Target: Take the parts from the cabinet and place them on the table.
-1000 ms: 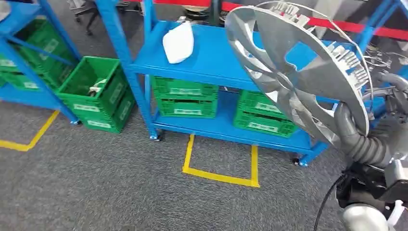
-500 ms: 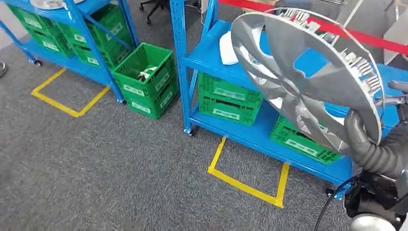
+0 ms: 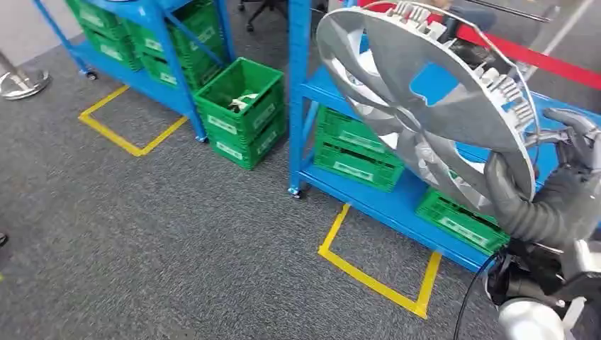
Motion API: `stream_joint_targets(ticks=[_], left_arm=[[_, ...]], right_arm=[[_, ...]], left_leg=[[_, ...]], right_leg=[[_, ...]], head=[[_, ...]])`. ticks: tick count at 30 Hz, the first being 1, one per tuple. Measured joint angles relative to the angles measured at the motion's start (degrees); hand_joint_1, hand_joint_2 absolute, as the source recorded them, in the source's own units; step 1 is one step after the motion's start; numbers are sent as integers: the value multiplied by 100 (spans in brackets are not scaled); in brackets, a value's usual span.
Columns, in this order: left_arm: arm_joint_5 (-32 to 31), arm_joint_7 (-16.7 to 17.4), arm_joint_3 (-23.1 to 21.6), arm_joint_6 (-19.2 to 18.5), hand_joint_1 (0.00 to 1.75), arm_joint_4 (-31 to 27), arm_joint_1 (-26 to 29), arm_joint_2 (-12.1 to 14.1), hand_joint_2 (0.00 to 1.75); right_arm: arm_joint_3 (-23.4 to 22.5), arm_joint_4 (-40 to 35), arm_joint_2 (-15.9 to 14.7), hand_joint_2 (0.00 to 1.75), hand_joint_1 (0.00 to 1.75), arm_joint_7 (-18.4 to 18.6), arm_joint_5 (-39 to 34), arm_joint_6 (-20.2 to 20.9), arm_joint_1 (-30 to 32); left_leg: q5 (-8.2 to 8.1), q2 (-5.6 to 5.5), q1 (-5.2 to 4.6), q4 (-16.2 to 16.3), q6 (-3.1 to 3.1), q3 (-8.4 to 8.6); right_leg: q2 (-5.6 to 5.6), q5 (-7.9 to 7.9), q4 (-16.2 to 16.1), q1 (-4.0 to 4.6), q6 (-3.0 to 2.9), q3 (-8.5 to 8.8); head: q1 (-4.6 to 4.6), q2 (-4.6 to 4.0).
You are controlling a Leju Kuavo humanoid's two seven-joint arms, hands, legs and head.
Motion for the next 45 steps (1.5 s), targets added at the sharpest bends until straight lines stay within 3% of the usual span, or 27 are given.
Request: stream_joint_targets(ticks=[2, 4, 6, 7, 9, 11, 12, 13, 16, 17, 18, 19, 21, 23, 24, 26, 27, 28, 29, 32, 34, 35, 37, 39, 42, 43, 45], left_arm=[[0, 2, 17, 9, 0, 2, 35, 9, 175], [11, 26, 24, 15, 0, 4, 48, 9, 175], [46, 72, 28, 11, 0, 2, 77, 4, 175], [61, 112, 31, 2, 0, 4, 105, 4, 175], [70, 151, 33, -24, 0, 4, 174, 4, 175], [66, 177, 33, -48, 0, 4, 198, 2, 175], [59, 181, 33, -59, 0, 4, 199, -11, 175], [57, 190, 33, -63, 0, 4, 189, -20, 175], [55, 208, 35, -74, 0, 2, 214, -39, 175], [55, 210, 35, -74, 0, 4, 216, -37, 175], [55, 208, 35, -74, 0, 4, 219, -44, 175], [55, 208, 35, -74, 0, 4, 207, -42, 175], [55, 208, 35, -74, 0, 4, 198, -44, 175], [55, 210, 35, -74, 0, 4, 208, -48, 175], [52, 210, 35, -74, 0, 4, 211, -48, 175], [55, 210, 35, -74, 0, 4, 208, -44, 175], [55, 210, 35, -74, 0, 4, 206, -42, 175], [55, 210, 35, -74, 0, 4, 195, -44, 175], [52, 210, 35, -74, 0, 4, 184, -44, 175], [52, 208, 37, -74, 0, 4, 191, -46, 175], [50, 206, 37, -81, 0, 4, 191, -44, 175], [31, 195, 37, -96, 0, 4, 179, -48, 175], [6, 166, 37, -98, 0, 2, 167, -72, 175], [0, 112, 37, -92, 0, 2, 167, -83, 175], [0, 96, 37, -87, 0, 2, 133, -83, 175], [-2, 107, 37, -87, 0, 2, 113, -94, 175], [-9, 136, 37, -85, 0, 2, 92, -94, 175]], right_arm=[[0, 9, 7, 175, 175, -20, -37, 22, 6], [0, 11, 5, 175, 175, -41, -59, 59, 21], [7, 15, 7, 175, 175, -53, -57, 105, 23], [11, 28, 7, 175, 175, -53, -53, 120, 22], [17, 57, 7, 175, 175, -53, -48, 140, 6], [15, 59, 7, 175, 175, -48, -48, 151, -36], [15, 59, 5, 175, 175, -48, -48, 160, -57], [15, 57, 7, 175, 175, -48, -50, 164, -63], [15, 61, 4, 175, 175, -39, -48, 175, -92], [15, 61, 7, 175, 175, -39, -46, 175, -100], [22, 61, 9, 175, 175, -37, -48, 177, -129], [22, 57, 15, 175, 175, -37, -46, 173, -129], [20, 57, 15, 175, 175, -37, -46, 175, -128], [24, 68, 17, 175, 175, -35, -48, 175, -125], [28, 72, 20, 175, 175, -35, -46, 175, -126], [44, 72, 20, 175, 175, -35, -48, 175, -127], [55, 72, 20, 175, 175, -35, -48, 175, -127], [55, 72, 20, 175, 175, -35, -46, 175, -126], [55, 72, 17, 175, 175, -35, -46, 175, -127], [57, 74, 20, 175, 175, -35, -46, 175, -141], [53, 70, 11, 175, 175, -35, -46, 175, -132], [55, 70, 2, 175, 175, -35, -48, 177, -132], [63, 74, 4, 175, 175, -33, -48, 210, -134], [98, 83, 4, 175, 175, -11, -48, 242, -142], [114, 92, 4, 175, 175, -9, -48, 280, -188], [125, 92, 4, 175, 175, -9, -46, 291, -214], [151, 94, 7, 175, 175, -7, -46, 315, -257]], left_leg=[[49, -164, 32, -55, 96, 18], [62, -301, 36, -57, 157, 15], [69, -456, 17, -57, 186, 18], [73, -538, 3, -56, 194, 20], [74, -688, -15, -52, 196, 35], [75, -830, -21, -48, 193, 61], [75, -872, -18, -48, 192, 62], [81, -934, -46, -19, 165, 23], [142, -1041, 13, -48, 67, -42], [124, -1034, -19, -38, 37, -56], [44, -622, -59, 29, 9, -79], [-124, -372, -50, 233, -24, -192], [-558, -357, 33, 1115, -77, -622], [-669, -413, 87, 1670, -129, -917], [-503, -411, 110, 1508, -150, -845], [-12, -264, 117, 623, -154, -343], [150, 34, 98, 185, -131, -79], [52, 292, -4, 43, -140, 16], [51, 186, 14, -2, -61, -3], [73, -63, -9, -15, 42, -45], [107, -250, 26, -48, 123, -28], [112, -336, 20, -48, 165, -23], [118, -537, -15, -47, 200, -19], [122, -725, -38, -45, 211, 0], [122, -946, -56, -45, 211, 53], [124, -978, -65, -43, 206, 38], [156, -1049, -57, -30, 147, -42]], right_leg=[[-71, -67, -7, -36, 78, 21], [423, -418, 471, -57, 86, -143], [564, -844, 1414, -36, 80, -571], [577, -910, 1733, -33, 71, -733], [595, -640, 1566, -32, 29, -693], [697, -72, 649, -30, -27, -315], [888, 93, 264, -33, -55, -173], [1000, 59, 152, -38, -77, -102], [871, 13, 63, 7, -101, -72], [789, 57, -8, -40, -151, -49], [734, 81, -46, -42, -182, -23], [687, 82, -59, -31, -195, -21], [551, 79, -57, -24, -206, -21], [409, 70, -55, -32, -203, -21], [337, 60, -53, -36, -190, -13], [220, 24, -48, -52, -133, 34], [175, 0, -46, -49, -97, 68], [126, -29, -31, -3, -51, 71], [87, -40, -18, 5, -28, 73], [-188, -75, -64, -11, 54, 145], [340, -359, 237, -65, 95, 51], [485, -576, 645, -60, 83, -122], [570, -945, 1587, -38, 73, -584], [593, -792, 1715, -12, 27, -710], [766, 50, 456, 23, -95, -243], [982, 77, 223, 24, -150, -150], [926, 60, 80, 31, -162, -118]], head=[[4, 0], [67, 0], [151, 0], [177, 0], [219, 0], [245, 0], [262, 0], [249, 0], [253, 0], [262, 0], [253, 0], [154, 0], [100, 0], [50, 0], [28, 0], [0, 0], [-26, 0], [-59, 0], [-64, 0], [-22, 0], [28, 0], [83, 0], [157, 0], [199, 0], [262, 0], [267, 0], [260, 0]])
